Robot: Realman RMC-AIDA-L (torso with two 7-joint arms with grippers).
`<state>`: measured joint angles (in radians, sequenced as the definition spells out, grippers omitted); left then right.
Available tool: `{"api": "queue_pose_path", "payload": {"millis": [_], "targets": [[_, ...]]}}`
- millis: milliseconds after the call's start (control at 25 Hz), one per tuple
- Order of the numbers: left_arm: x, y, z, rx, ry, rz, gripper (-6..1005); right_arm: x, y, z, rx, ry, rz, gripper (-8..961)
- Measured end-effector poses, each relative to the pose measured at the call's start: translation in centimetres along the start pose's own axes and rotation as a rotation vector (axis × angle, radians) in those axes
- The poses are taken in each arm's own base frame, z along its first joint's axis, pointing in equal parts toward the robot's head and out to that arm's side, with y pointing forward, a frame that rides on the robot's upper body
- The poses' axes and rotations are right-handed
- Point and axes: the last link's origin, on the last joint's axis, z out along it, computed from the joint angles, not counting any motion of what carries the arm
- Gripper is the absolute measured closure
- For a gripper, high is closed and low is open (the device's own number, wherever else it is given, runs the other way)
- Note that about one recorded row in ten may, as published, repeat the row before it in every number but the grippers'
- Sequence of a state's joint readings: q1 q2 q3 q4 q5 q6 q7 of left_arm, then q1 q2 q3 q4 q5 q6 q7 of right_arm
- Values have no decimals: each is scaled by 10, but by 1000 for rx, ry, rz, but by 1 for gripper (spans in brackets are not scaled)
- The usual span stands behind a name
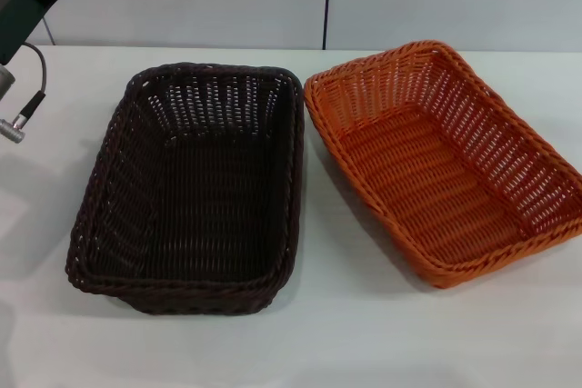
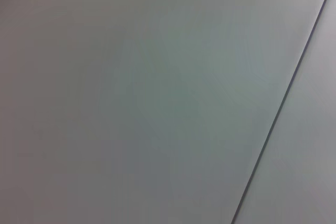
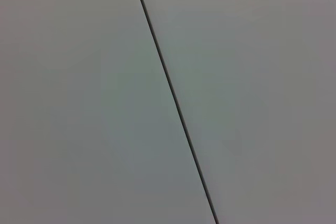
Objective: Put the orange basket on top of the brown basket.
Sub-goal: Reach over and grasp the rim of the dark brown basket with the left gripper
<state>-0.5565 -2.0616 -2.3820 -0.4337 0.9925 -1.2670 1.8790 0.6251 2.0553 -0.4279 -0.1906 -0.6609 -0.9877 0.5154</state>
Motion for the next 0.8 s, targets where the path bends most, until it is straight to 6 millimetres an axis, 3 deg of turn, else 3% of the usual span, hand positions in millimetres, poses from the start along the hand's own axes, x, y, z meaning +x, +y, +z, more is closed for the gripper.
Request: {"api": "queue_pose_path", "payload": {"millis": [560, 800], "targets": [[-3, -4, -1, 26, -18, -17, 145, 4, 0, -2, 7, 16, 6, 288], [-3, -17, 18, 132, -175, -71, 149, 5, 3, -1, 1, 16, 11, 288]]}}
